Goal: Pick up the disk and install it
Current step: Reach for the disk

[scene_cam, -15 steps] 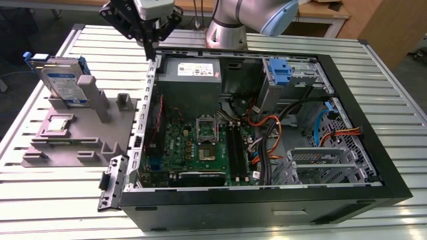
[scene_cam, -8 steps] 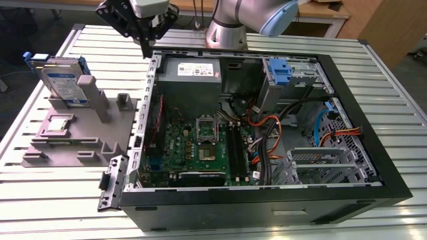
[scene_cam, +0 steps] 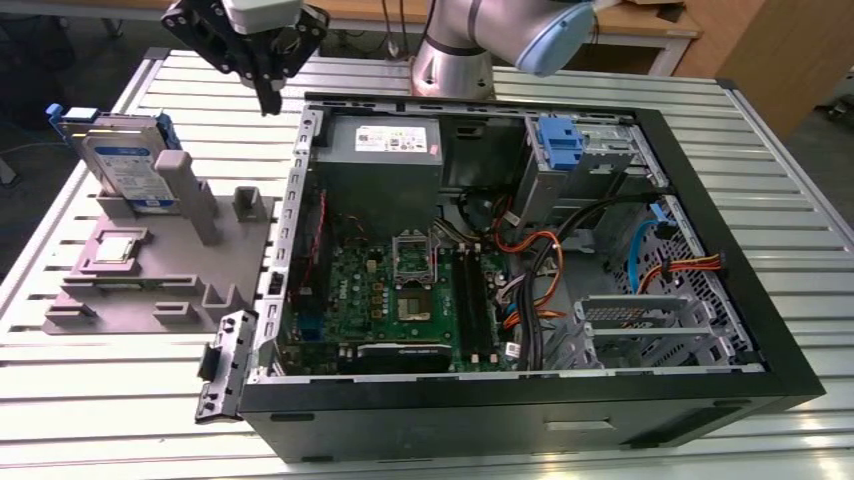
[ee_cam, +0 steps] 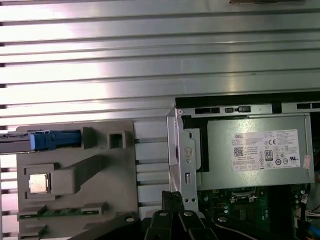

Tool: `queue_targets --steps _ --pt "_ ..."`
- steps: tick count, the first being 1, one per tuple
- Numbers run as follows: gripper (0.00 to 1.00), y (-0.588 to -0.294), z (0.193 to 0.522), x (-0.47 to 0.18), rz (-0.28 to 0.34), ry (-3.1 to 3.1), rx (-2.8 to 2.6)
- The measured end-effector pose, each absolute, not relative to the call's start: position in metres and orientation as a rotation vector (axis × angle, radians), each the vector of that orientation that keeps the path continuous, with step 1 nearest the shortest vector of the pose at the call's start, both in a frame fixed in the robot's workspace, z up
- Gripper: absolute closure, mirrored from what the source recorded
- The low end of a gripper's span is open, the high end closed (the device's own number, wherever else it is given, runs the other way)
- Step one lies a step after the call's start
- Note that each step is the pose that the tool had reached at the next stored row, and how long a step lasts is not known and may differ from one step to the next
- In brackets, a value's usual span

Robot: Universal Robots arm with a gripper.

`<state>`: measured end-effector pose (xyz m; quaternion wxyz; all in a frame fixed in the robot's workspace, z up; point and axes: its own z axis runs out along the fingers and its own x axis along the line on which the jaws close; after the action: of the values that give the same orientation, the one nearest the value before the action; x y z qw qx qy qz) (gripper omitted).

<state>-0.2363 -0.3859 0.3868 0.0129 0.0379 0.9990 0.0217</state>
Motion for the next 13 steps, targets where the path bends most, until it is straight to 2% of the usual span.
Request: queue_targets --steps 13 --pt "0.9 -0.37 0.385 -0.254 0.067 3.113 0.118"
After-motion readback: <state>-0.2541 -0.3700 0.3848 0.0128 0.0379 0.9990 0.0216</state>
